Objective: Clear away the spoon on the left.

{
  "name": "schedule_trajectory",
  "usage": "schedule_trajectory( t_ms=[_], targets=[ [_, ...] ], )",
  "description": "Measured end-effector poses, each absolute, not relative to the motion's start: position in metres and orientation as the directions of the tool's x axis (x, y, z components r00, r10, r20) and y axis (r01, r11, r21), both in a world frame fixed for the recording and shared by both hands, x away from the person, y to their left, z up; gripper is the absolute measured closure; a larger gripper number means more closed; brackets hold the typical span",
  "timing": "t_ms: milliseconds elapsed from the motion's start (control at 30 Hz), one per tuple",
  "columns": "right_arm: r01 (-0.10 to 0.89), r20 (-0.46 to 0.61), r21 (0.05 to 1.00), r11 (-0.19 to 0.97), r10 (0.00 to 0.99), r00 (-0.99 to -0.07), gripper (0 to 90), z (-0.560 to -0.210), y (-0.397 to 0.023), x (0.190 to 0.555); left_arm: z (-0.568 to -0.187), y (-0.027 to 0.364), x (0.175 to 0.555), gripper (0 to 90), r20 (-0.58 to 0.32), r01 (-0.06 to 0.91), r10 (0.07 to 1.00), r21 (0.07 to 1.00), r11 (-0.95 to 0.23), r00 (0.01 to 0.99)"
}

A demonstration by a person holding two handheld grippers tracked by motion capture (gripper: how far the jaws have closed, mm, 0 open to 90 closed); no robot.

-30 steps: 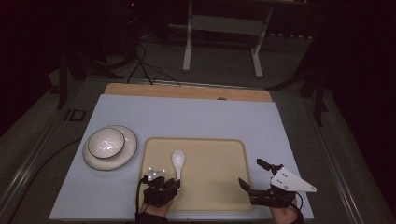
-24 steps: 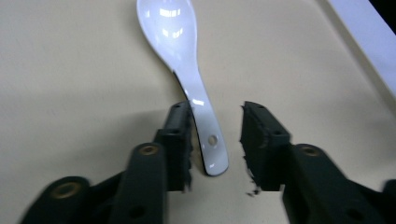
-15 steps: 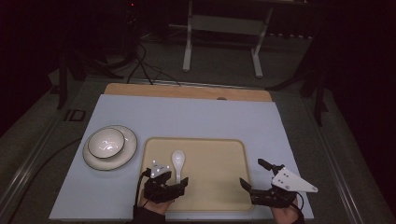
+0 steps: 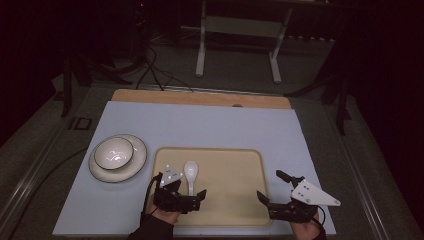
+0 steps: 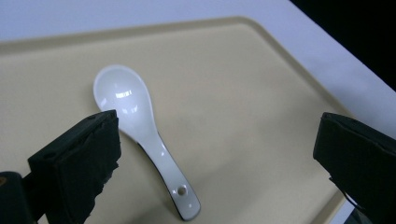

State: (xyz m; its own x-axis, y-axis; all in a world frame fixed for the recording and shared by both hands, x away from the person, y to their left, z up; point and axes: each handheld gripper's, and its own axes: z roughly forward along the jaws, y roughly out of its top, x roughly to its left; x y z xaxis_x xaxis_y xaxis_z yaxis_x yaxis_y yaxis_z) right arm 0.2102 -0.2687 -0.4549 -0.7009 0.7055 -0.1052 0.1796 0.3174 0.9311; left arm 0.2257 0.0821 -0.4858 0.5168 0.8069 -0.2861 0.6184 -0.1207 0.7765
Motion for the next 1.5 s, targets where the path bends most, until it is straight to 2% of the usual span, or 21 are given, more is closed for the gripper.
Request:
schedule_trajectory(
  t_ms=[433, 633, 700, 1067, 1500],
  targets=[
    [0.180, -0.107, 0.930, 0.322, 0.702, -0.704, 12.9, -0.455, -0.268, 0.210, -0.460, 0.088, 0.235, 1.4, -0.172, 0.559, 0.781, 0.789, -0.256, 0.600],
    [0.183, -0.104, 0.929, 0.321, 0.703, -0.703, 12.9, -0.455, -0.268, 0.210, -0.453, 0.100, 0.234, 1.4, -0.151, 0.532, 0.755, 0.796, -0.290, 0.638],
    [0.182, -0.106, 0.929, 0.323, 0.702, -0.704, 12.9, -0.455, -0.268, 0.210, -0.450, 0.105, 0.235, 1.4, -0.173, 0.531, 0.748, 0.803, -0.270, 0.641],
    [0.184, -0.107, 0.927, 0.327, 0.701, -0.705, 12.9, -0.455, -0.267, 0.210, -0.437, 0.131, 0.231, 1.4, -0.153, 0.528, 0.765, 0.804, -0.271, 0.625],
    [0.182, -0.110, 0.926, 0.330, 0.700, -0.706, 12.9, -0.456, -0.266, 0.211, -0.445, 0.163, 0.224, 1.4, -0.140, 0.555, 0.809, 0.792, -0.254, 0.570]
  ],
)
